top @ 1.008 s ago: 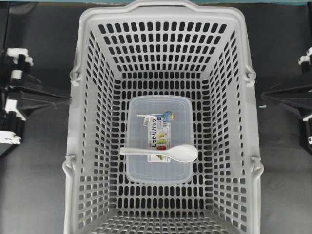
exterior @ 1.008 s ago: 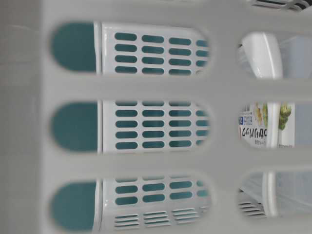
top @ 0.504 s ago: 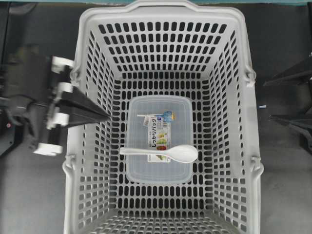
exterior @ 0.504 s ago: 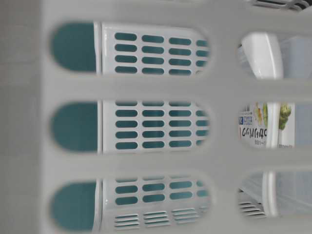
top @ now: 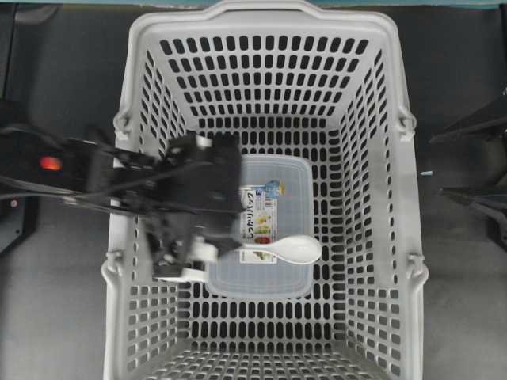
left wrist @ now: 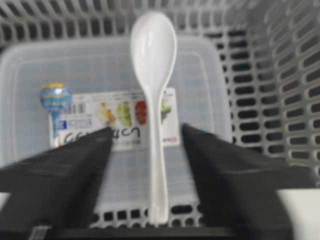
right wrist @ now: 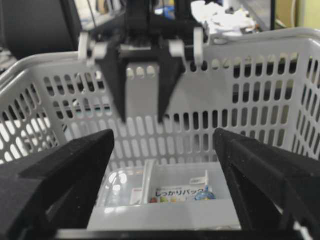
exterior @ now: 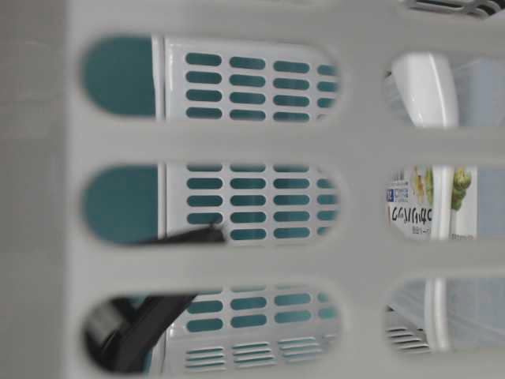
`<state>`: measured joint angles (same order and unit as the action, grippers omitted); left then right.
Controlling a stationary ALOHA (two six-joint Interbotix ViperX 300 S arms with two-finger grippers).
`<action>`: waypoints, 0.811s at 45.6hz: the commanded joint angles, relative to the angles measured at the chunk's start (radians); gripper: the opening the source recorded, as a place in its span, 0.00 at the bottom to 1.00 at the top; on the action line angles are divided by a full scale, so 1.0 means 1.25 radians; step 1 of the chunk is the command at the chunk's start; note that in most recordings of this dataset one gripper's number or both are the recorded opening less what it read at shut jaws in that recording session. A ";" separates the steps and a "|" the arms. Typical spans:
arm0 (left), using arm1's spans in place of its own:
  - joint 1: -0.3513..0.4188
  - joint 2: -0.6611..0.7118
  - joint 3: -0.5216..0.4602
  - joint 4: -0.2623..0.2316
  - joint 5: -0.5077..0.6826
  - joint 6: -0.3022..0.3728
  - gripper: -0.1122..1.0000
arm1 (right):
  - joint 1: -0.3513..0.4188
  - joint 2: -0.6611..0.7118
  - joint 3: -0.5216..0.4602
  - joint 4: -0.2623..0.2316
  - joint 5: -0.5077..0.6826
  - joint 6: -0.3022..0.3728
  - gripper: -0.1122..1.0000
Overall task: Pick up the chinese spoon from the shopping basket with the left arm.
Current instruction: 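Lower the left gripper and close it on the white spoon's handle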
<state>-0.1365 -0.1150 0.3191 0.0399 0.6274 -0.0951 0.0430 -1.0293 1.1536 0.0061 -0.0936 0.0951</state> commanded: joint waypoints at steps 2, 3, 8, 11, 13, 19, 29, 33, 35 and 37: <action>-0.007 0.075 -0.082 0.002 0.048 -0.013 0.79 | 0.002 -0.002 -0.018 0.002 -0.005 0.001 0.80; -0.007 0.088 -0.092 0.002 0.056 -0.015 0.83 | 0.002 -0.004 -0.017 0.001 -0.004 0.000 0.80; -0.013 0.158 -0.123 0.002 0.097 -0.022 0.91 | 0.002 -0.010 -0.016 0.001 -0.004 0.000 0.80; -0.017 0.190 -0.133 0.002 0.112 -0.022 0.88 | 0.002 -0.012 -0.016 0.002 -0.004 0.001 0.80; -0.020 0.209 -0.137 0.004 0.115 -0.023 0.87 | 0.002 -0.013 -0.016 0.002 -0.004 0.001 0.80; -0.021 0.244 -0.141 0.002 0.128 -0.022 0.87 | 0.002 -0.013 -0.016 0.002 -0.004 0.001 0.80; -0.021 0.258 -0.123 0.004 0.136 -0.025 0.86 | 0.002 -0.012 -0.013 0.002 -0.004 0.000 0.80; -0.021 0.258 -0.123 0.002 0.136 -0.026 0.83 | 0.002 -0.012 -0.012 0.002 -0.005 0.001 0.80; -0.021 0.258 -0.123 0.002 0.137 -0.026 0.80 | 0.002 -0.012 -0.011 0.002 -0.005 0.001 0.80; -0.021 0.256 -0.124 0.004 0.137 -0.026 0.74 | 0.002 -0.012 -0.011 0.002 -0.004 0.001 0.80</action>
<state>-0.1611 0.2102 0.1687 0.0399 0.7977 -0.1258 0.0430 -1.0508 1.1536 0.0061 -0.0936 0.0951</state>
